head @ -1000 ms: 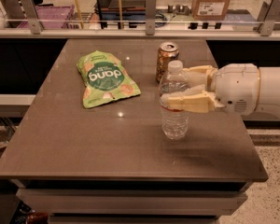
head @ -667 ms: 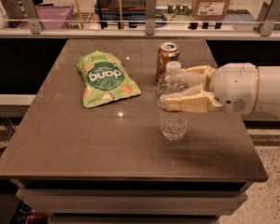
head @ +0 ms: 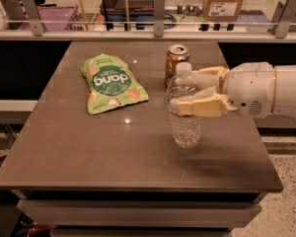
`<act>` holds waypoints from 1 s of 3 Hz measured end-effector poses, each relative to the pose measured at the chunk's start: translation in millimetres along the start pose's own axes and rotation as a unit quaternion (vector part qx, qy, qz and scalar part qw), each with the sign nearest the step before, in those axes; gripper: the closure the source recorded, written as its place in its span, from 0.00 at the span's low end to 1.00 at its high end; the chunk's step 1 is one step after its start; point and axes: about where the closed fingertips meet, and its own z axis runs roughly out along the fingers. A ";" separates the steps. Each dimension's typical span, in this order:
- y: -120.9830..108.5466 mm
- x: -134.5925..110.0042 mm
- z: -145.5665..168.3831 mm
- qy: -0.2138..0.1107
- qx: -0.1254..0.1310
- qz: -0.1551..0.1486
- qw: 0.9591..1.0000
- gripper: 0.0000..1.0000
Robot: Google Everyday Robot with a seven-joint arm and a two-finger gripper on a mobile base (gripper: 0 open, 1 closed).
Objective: Knock water bottle over
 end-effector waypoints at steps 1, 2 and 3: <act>-8.0 -5.3 -9.4 0.037 0.008 0.001 0.999 1.00; -14.4 -5.6 -17.4 0.063 0.013 0.005 0.998 1.00; -13.9 -4.4 -25.9 0.106 0.017 0.011 0.994 1.00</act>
Offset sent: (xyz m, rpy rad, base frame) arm 0.0139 -0.0364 0.0115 -0.1642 0.0771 -0.0738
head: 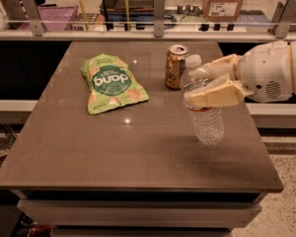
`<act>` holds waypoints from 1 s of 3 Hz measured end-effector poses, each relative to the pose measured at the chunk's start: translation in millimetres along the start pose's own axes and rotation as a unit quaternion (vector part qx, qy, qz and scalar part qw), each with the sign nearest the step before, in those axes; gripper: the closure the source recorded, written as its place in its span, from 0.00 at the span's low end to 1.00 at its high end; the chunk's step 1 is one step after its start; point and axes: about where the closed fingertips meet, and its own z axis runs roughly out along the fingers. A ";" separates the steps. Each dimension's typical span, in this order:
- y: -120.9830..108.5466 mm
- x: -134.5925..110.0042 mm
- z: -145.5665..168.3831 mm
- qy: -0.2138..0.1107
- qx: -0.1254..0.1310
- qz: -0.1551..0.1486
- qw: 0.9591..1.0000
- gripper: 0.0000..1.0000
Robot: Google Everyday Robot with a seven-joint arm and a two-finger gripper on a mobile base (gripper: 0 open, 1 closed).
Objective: Knock water bottle over
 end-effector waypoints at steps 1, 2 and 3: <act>4.5 3.0 -3.6 0.054 0.003 0.003 0.999 1.00; 7.8 0.6 -1.8 0.118 0.006 -0.002 0.993 1.00; 7.5 1.0 4.9 0.171 0.005 -0.008 0.985 1.00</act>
Offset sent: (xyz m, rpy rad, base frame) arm -0.0068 -0.0002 -0.0079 -0.4109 0.1468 -0.0581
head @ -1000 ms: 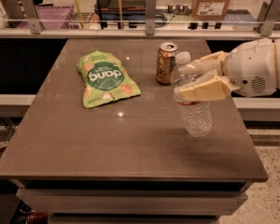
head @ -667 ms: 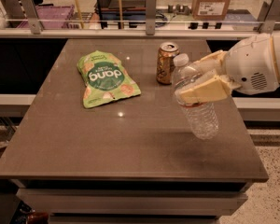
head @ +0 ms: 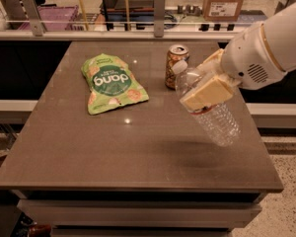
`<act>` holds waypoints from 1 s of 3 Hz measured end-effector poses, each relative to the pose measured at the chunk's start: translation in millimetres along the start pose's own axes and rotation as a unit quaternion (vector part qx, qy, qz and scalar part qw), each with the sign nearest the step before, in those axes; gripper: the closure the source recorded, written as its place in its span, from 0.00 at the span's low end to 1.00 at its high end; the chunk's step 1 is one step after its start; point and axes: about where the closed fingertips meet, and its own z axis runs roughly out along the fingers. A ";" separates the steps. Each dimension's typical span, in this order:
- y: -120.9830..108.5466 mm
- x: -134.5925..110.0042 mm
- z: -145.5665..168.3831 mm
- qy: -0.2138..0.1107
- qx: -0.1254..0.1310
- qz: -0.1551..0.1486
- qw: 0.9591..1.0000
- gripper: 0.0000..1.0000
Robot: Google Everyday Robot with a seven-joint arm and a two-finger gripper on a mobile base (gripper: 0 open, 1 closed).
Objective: Knock water bottle over
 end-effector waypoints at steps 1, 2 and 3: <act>1.6 -0.5 10.7 0.037 0.008 -0.004 0.999 1.00; 3.6 3.7 21.1 0.069 0.021 -0.007 0.997 1.00; 6.2 10.5 30.9 0.095 0.033 -0.008 0.995 1.00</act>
Offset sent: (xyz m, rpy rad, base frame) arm 0.0063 0.0126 -0.0374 -0.2312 0.0208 -0.0744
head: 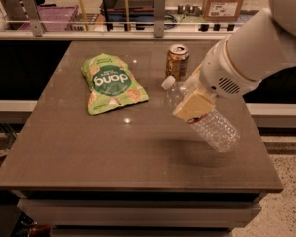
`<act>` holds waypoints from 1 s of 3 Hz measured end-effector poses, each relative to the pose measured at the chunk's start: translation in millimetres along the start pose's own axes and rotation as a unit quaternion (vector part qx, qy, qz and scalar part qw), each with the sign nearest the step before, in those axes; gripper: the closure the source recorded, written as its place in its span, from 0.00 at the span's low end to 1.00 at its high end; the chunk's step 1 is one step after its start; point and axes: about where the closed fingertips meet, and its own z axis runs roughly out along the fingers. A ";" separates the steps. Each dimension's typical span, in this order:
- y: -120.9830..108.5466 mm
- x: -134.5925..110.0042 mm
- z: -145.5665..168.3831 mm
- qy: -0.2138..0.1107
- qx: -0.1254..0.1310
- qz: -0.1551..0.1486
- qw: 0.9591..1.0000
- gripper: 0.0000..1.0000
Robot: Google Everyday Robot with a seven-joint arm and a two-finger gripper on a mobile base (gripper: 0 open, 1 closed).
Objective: Knock water bottle over
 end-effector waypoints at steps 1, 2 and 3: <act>3.6 4.1 9.4 0.011 0.007 -0.001 1.000 1.00; 8.2 6.7 24.1 0.015 0.004 -0.006 1.000 1.00; 12.0 7.6 39.9 0.019 -0.007 -0.012 1.000 1.00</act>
Offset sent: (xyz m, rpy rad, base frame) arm 0.0020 0.0140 -0.0457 -0.0437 0.0074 0.0097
